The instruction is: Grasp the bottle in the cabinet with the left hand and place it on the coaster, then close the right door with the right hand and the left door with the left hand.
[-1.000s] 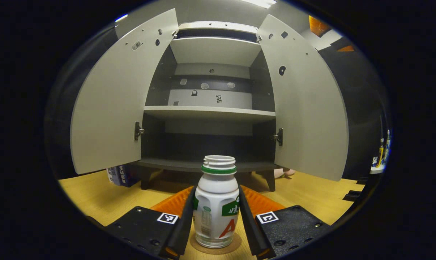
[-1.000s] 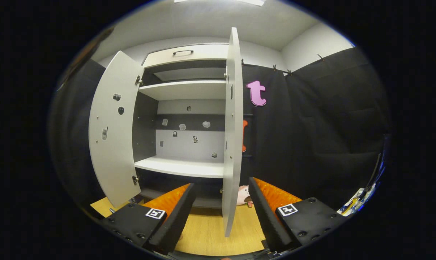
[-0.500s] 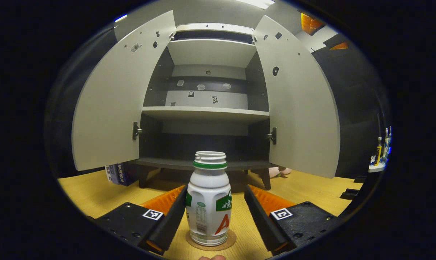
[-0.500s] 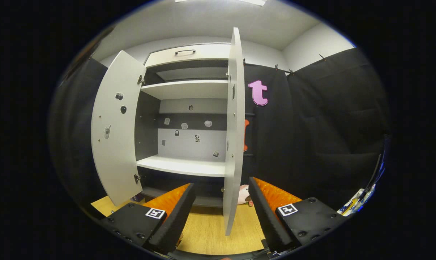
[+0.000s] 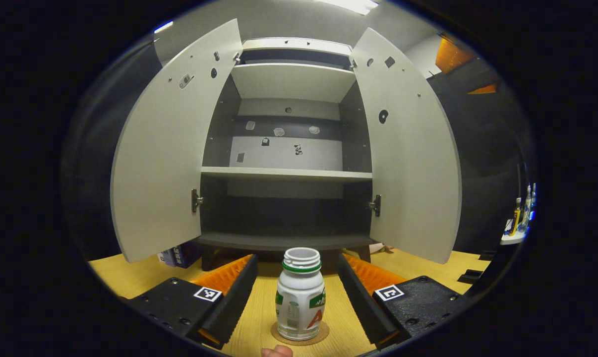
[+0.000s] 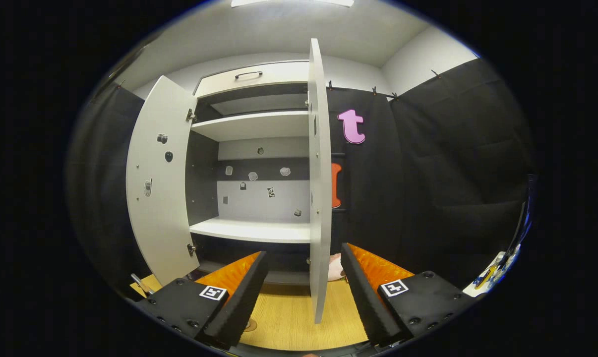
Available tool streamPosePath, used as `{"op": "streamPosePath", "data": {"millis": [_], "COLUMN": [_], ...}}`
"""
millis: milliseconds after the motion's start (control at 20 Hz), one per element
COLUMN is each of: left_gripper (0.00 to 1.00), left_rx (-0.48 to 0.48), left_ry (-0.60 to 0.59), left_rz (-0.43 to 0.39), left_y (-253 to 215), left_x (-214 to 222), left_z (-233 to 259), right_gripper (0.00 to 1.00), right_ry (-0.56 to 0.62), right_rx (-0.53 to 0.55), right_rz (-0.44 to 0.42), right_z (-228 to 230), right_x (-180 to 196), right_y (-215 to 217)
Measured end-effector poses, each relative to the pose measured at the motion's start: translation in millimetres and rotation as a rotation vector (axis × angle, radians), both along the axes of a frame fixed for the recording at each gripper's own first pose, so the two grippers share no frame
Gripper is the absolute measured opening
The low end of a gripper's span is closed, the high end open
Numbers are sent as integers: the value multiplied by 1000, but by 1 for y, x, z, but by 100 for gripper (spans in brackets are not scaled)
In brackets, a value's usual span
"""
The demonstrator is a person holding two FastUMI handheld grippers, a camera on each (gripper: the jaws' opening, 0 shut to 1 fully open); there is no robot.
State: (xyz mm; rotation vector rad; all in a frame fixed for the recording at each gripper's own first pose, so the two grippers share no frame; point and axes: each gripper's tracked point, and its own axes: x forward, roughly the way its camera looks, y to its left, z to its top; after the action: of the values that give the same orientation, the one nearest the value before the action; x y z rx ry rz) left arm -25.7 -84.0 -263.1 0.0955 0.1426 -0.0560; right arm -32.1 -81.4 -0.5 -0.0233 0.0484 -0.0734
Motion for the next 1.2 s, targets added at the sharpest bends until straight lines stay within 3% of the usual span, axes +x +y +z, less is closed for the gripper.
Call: {"op": "streamPosePath", "data": {"millis": [500, 750, 950, 1050, 1200], "left_gripper": [97, 97, 98, 94, 95], "left_rx": [-27, -72, -94, -116, -133], "left_ry": [-73, -21, -30, -37, -43], "left_rz": [-29, -17, -3, 23, 49], "left_y": [12, 28, 36, 43, 51], "left_x": [10, 11, 16, 16, 20], "left_z": [156, 182, 198, 202, 204], "right_gripper": [97, 97, 97, 100, 97], "right_ry": [-61, -118, -150, -174, -168], "right_rx": [63, 58, 43, 31, 45], "right_rz": [-5, -74, -186, -204, -209], "right_z": [-5, 14, 51, 72, 82], "right_x": [17, 23, 39, 51, 76], "right_y": [-17, -59, -125, -146, -168]}}
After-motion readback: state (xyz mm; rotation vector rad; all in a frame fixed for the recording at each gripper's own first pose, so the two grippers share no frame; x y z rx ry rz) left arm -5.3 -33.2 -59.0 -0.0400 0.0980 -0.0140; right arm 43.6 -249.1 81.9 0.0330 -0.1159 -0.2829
